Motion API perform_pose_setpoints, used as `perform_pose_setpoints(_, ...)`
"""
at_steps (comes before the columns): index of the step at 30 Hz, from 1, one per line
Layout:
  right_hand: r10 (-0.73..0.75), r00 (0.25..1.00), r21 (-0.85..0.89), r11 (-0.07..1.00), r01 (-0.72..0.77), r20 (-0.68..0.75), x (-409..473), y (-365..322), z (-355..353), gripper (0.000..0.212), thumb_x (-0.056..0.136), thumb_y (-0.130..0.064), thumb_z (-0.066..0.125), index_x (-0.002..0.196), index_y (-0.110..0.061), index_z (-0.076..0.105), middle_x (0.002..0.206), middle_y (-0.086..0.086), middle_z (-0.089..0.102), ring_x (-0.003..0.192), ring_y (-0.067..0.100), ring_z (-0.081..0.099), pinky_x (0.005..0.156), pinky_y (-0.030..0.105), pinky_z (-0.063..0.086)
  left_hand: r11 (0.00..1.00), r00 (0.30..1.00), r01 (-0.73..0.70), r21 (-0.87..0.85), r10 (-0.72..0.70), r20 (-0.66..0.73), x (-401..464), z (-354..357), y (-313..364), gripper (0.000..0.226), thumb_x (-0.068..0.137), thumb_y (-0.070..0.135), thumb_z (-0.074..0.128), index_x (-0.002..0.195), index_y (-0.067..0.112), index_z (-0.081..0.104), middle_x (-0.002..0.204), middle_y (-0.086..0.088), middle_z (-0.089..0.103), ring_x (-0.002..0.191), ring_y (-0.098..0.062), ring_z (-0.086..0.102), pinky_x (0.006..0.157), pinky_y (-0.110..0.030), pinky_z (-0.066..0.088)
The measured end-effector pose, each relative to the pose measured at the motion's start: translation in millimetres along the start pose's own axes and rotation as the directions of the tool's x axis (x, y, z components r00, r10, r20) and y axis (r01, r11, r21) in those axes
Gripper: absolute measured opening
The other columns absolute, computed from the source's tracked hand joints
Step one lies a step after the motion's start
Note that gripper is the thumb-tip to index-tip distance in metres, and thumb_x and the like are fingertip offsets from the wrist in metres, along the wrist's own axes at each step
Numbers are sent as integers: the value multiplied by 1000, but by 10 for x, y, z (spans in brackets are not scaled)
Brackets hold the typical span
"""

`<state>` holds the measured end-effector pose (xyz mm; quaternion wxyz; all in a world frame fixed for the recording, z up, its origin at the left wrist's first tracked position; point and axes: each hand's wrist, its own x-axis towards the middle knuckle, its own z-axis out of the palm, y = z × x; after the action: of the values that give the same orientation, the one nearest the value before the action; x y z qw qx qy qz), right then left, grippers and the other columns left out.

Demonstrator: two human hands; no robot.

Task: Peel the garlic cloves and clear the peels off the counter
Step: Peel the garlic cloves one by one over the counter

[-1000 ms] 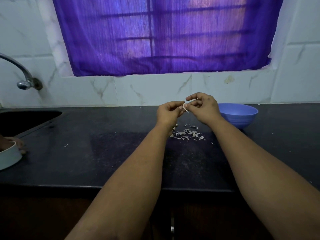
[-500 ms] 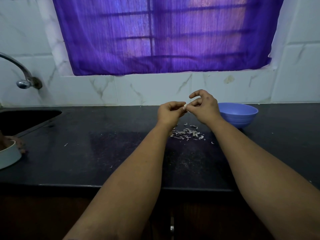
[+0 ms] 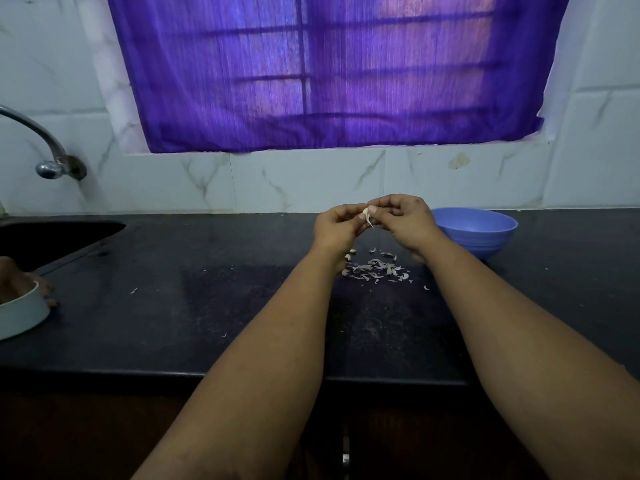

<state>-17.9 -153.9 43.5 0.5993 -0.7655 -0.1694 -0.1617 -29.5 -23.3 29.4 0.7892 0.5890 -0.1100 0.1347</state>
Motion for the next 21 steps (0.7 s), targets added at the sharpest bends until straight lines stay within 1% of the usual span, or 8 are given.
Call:
perform_pose_setpoints(3,46,999,81,996,-44,-20,-27,-16,-9,19,80,-10,77,96,-11,69,81,7,73,77,11,69,78,21,54,1000,1000,13,-8,-13,21,-13,16,12,10,89,-5,60,88,4,65,85,-10,67,79,-14,67,79,-20,57)
perform_pose_setpoints(6,96,995,219,971,-99,23,-36,-35,-7,15,81,-2,73,93,-9,67,79,5,70,65,5,65,70,19,51,999,999,27,-28,-26,27,-13,21,10,12,89,-6,59,89,4,64,86,-10,67,81,-16,66,81,-21,56)
perform_pose_setpoints(9,113,992,263,957,-122,52,-31,-42,12,13,84,1,69,92,-10,66,81,6,69,67,7,63,69,20,49,999,999,36,-30,-35,25,4,19,3,12,90,-6,58,89,5,62,87,-10,66,85,-18,65,88,-27,53)
perform_pose_setpoints(11,116,993,185,975,-120,29,-10,-28,20,12,85,-3,69,91,-13,67,79,4,68,68,8,61,70,21,50,999,999,40,-16,-40,35,-9,25,6,9,89,-3,60,89,6,62,89,-11,65,87,-20,64,89,-28,53)
perform_pose_setpoints(14,82,997,-35,996,-82,-14,16,-3,42,11,86,-12,68,89,-23,69,81,0,67,77,11,59,74,27,52,996,1000,17,88,-18,6,-13,29,-13,11,84,1,70,87,8,62,87,-11,64,91,-23,63,91,-36,51)
perform_pose_setpoints(16,40,999,-140,989,-40,-2,15,-1,62,11,90,-11,62,94,-20,68,79,-2,64,74,10,57,72,27,51,993,999,10,114,-5,-40,-8,20,-24,15,80,-2,72,84,8,62,84,-12,63,88,-25,61,88,-39,51)
perform_pose_setpoints(18,22,1000,-169,985,-19,10,14,-10,73,14,93,-9,56,96,-17,66,77,-4,63,71,9,59,77,31,55,994,998,7,112,1,-66,1,14,-27,16,79,-3,72,83,8,62,86,-17,62,86,-27,61,87,-41,52)
perform_pose_setpoints(21,-1,1000,-219,976,2,6,32,1,63,16,93,-16,58,85,-29,64,80,-5,69,78,12,68,87,43,56,991,996,-10,136,21,-81,-1,17,-20,14,81,-1,72,83,8,62,85,-17,63,83,-28,61,80,-40,51)
